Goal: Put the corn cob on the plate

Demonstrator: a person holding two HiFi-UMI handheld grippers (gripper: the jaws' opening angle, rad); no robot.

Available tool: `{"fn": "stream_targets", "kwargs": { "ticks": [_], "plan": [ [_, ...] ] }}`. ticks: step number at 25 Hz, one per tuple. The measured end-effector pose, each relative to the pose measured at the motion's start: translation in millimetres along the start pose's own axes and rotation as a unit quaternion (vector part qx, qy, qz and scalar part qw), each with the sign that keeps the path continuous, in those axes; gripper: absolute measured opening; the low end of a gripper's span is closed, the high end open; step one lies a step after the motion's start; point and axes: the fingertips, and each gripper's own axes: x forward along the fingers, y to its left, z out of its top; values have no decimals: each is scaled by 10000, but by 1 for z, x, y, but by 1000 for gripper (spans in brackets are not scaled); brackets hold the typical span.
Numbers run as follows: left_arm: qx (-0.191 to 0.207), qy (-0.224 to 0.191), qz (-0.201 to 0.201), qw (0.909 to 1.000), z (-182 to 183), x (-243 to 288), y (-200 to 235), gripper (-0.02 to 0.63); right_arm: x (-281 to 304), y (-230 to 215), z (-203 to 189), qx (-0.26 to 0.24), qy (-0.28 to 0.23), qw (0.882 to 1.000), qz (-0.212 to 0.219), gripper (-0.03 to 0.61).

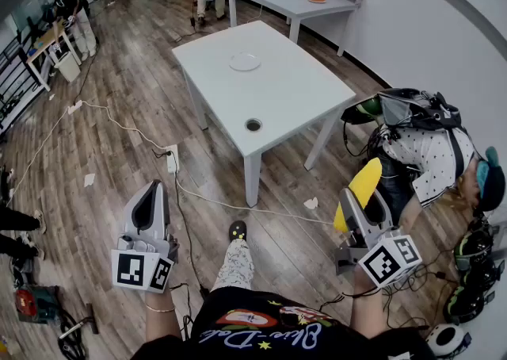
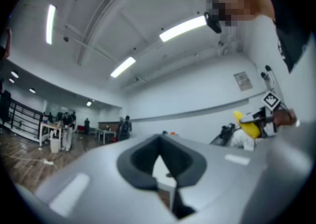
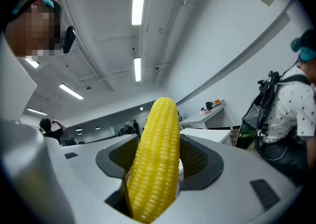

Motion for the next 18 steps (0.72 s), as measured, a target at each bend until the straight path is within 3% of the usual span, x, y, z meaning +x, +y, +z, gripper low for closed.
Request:
{"fn": "stream_targets", "kwargs": {
  "ticks": [5,10,18],
  "plan": [
    [-112,171,-155,9997,-22,95,53,-2,123,0,8,-70,139,9999,74,271],
    [-154,133,-794,9966,-34,200,90,-2,263,5,13,-189,199,9992,288,270],
    [-473,402,-851,9944,-78,311,127,-2,450,-37,-27,-704,1226,9880,627,268]
  ]
}}
